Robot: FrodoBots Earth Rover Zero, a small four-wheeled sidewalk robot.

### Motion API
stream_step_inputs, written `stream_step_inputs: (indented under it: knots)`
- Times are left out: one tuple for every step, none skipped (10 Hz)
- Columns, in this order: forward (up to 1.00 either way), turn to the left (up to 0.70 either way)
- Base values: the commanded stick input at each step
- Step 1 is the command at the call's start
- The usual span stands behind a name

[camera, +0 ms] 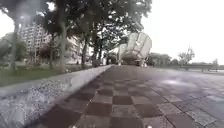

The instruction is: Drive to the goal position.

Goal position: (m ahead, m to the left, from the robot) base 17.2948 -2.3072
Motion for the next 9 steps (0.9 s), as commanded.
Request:
stream_step_inputs:
  knots:
    - [0.85, 0.0]
    - [0.85, 0.0]
    - [0.85, 0.0]
    - [0.85, 0.0]
    - [0.85, 0.0]
    - [0.85, 0.0]
    - [0.85, 0.0]
    - [0.85, 0.0]
    - [0.85, 0.0]
